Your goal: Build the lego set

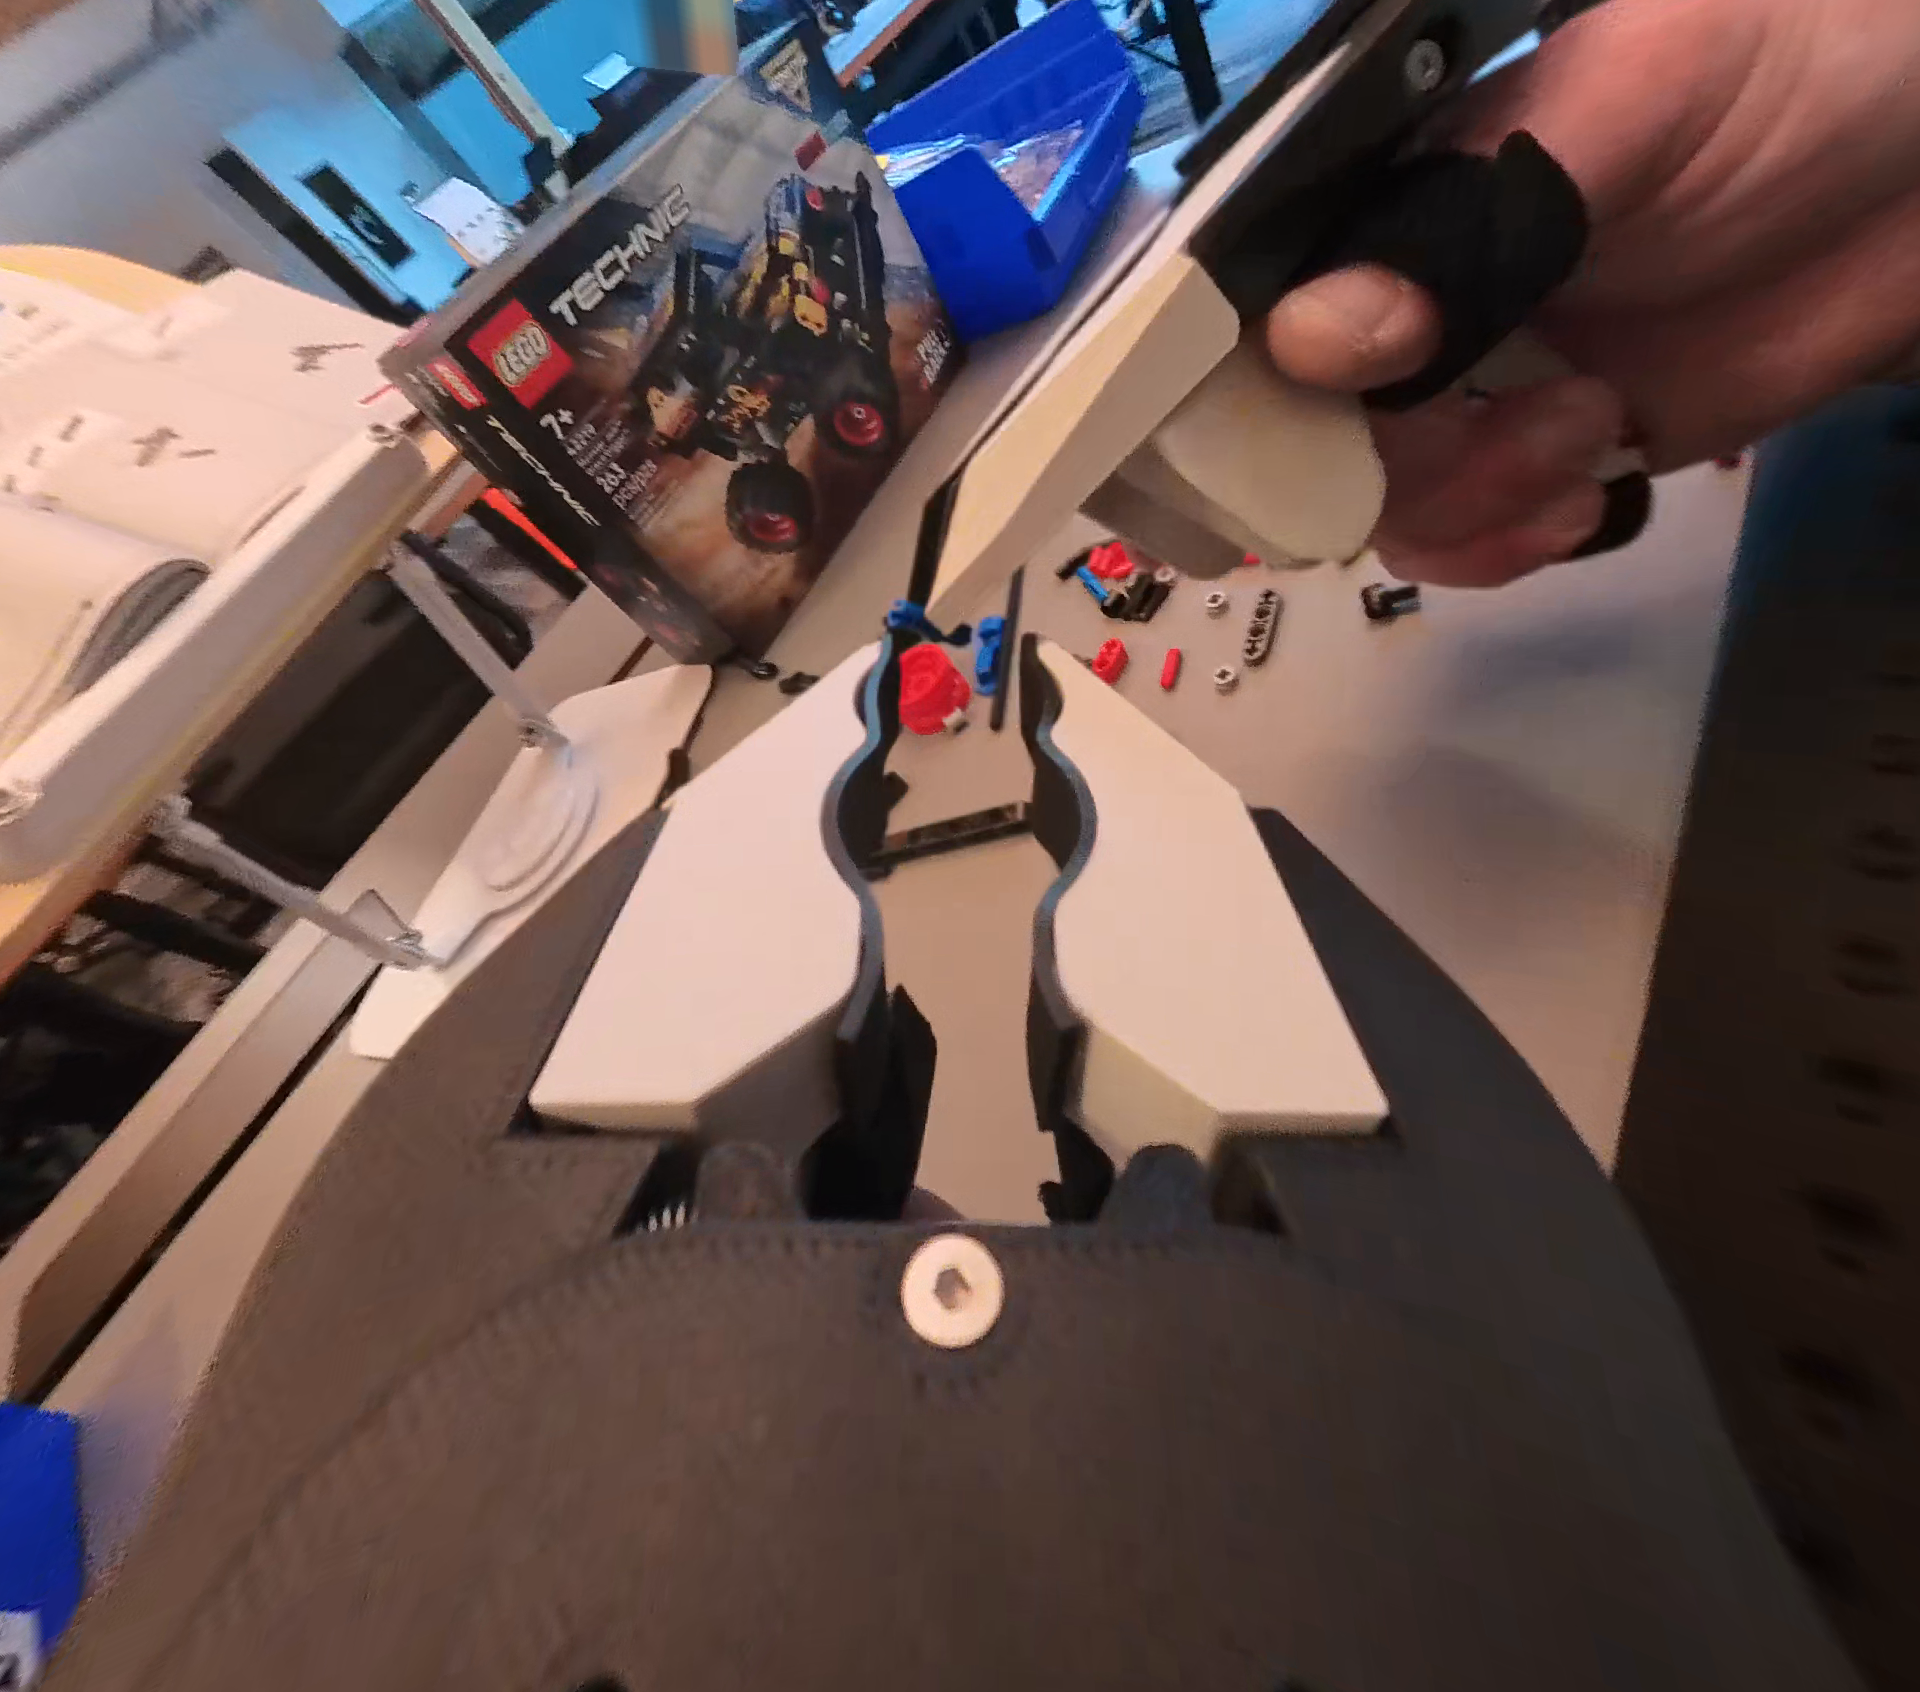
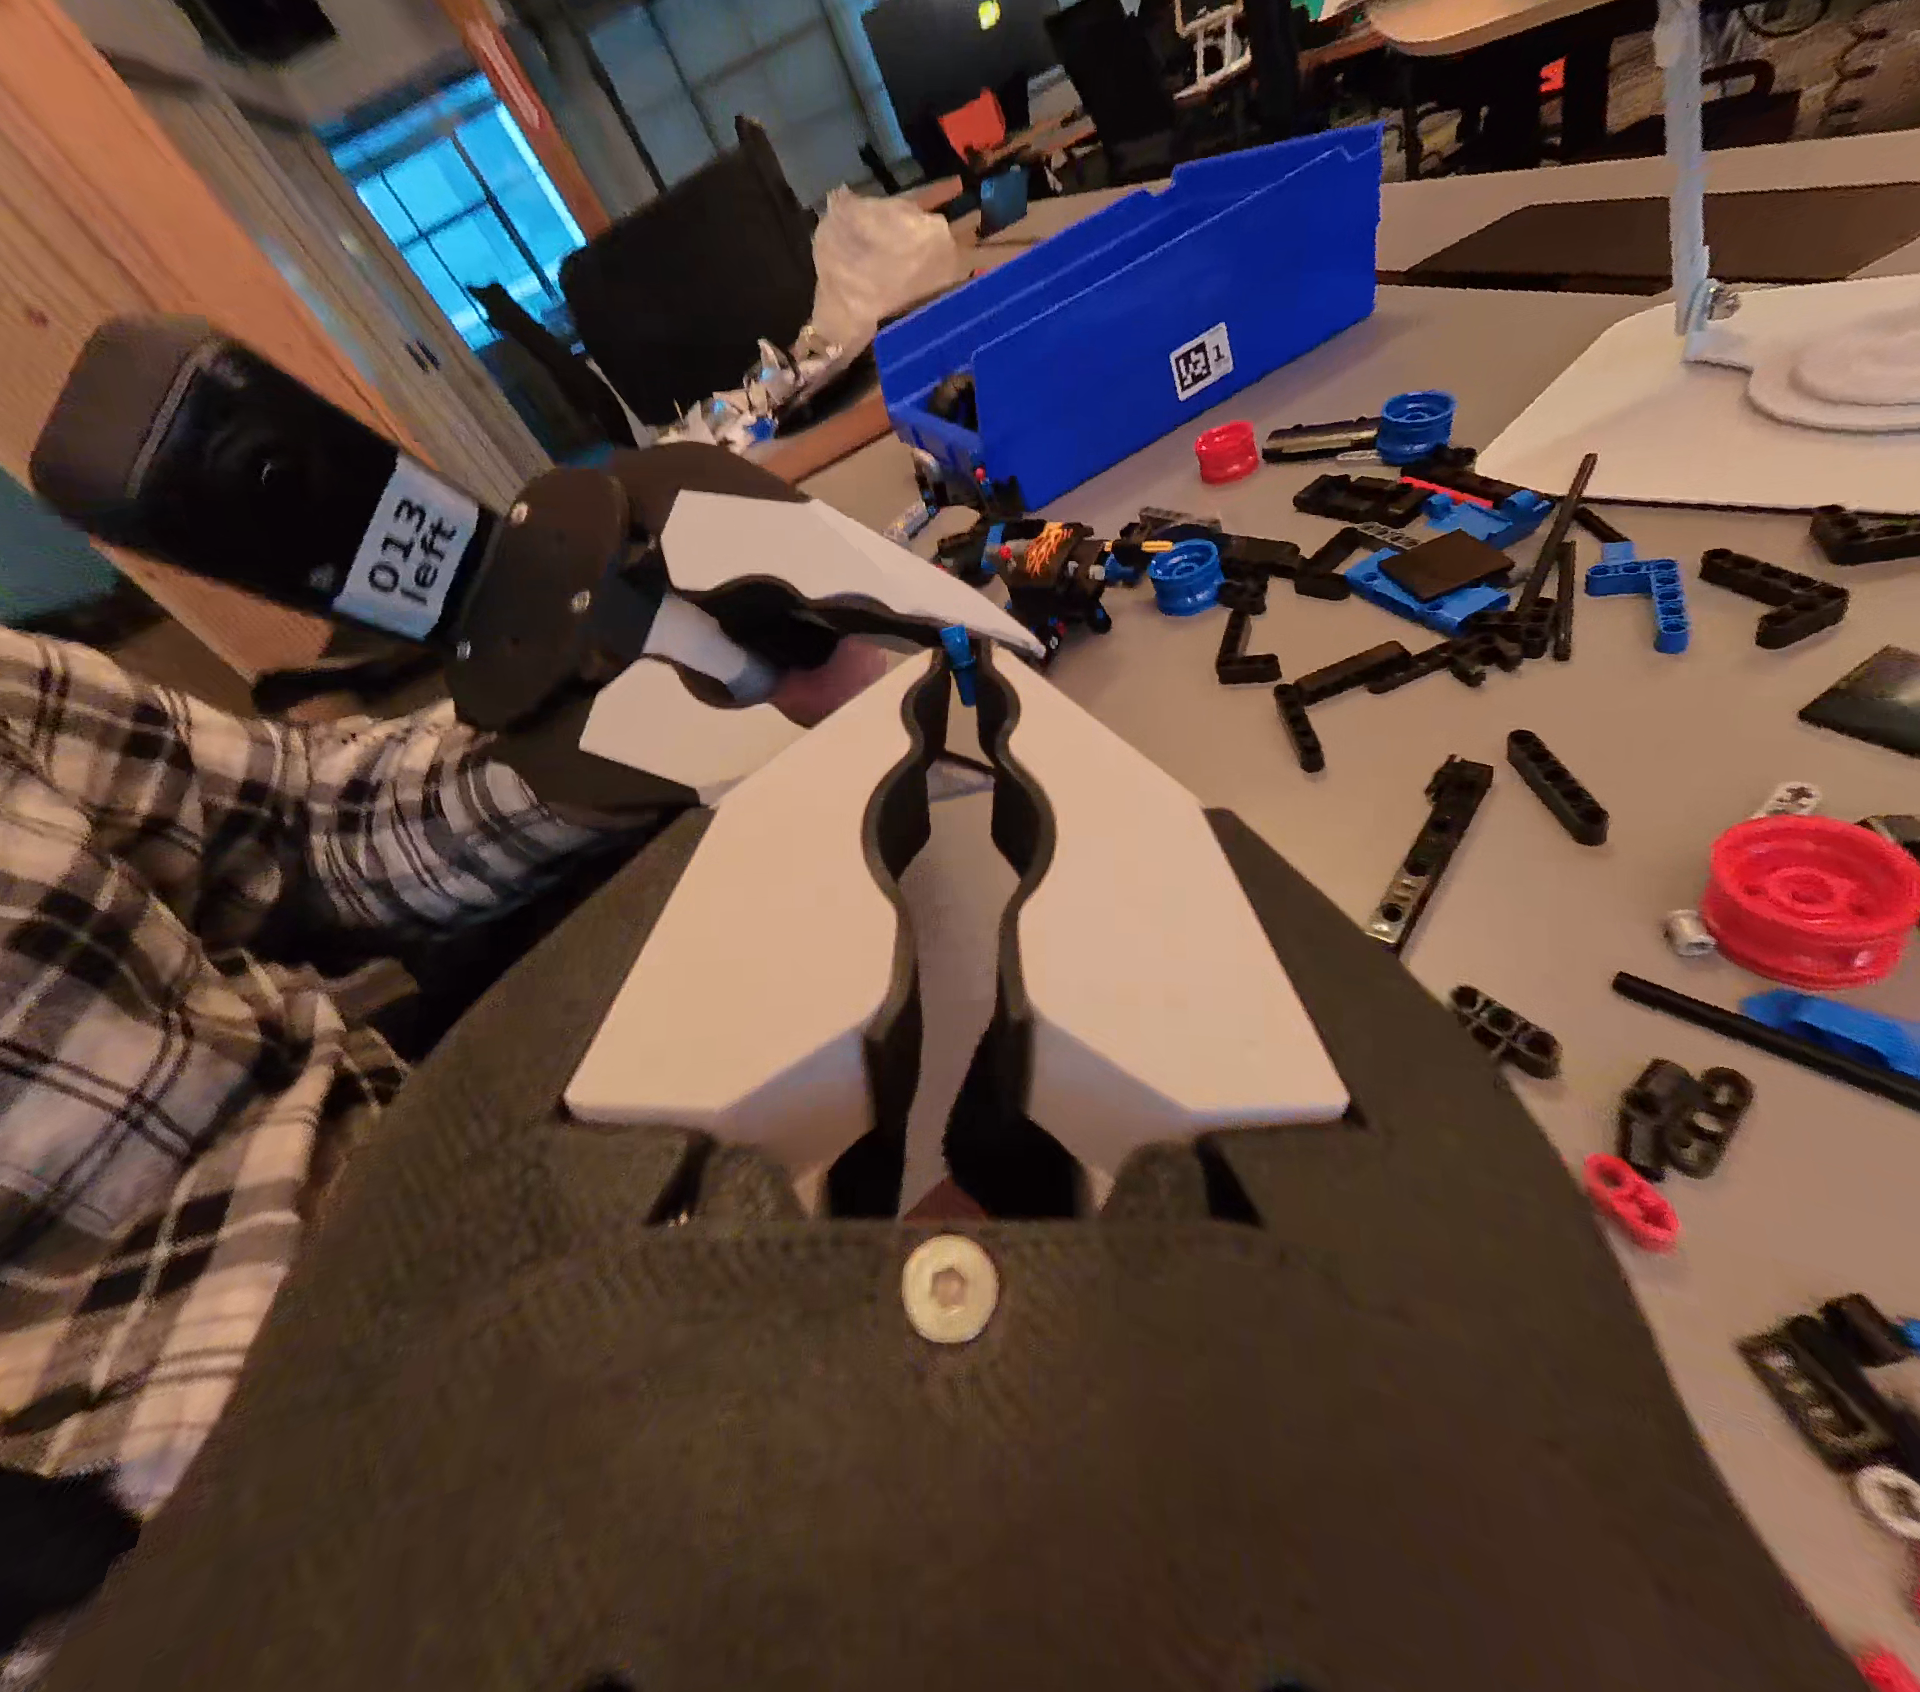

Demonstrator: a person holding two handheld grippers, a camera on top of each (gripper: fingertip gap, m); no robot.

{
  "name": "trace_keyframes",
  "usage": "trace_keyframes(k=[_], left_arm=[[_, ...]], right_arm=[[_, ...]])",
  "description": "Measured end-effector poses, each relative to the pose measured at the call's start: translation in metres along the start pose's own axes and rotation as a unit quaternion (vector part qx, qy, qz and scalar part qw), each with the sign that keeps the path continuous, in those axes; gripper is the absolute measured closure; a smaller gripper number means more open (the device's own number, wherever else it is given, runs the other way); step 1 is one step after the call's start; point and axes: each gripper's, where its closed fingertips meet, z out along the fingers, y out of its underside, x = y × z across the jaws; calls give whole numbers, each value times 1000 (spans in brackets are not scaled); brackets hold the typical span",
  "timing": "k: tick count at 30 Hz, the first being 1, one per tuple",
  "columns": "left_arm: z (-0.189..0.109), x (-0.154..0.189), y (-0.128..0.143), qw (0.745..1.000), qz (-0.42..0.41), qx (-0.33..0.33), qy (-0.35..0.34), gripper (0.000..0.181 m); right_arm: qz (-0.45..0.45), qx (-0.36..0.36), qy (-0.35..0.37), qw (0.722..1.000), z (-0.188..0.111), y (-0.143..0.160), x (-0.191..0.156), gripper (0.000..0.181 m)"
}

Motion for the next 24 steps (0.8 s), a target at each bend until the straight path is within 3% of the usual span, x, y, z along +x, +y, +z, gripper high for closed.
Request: trace_keyframes(k=[7,16,24], left_arm=[[-1,-17,-14,997,28,12,-74,165],[-5,-21,-30,991,64,24,-116,173],[-7,-18,-28,984,147,5,-104,177]], right_arm=[[93,79,-31,992,-4,-15,-1,180],[156,156,-55,974,-6,-29,-5,180],[131,126,-49,982,-7,-24,-7,180]])
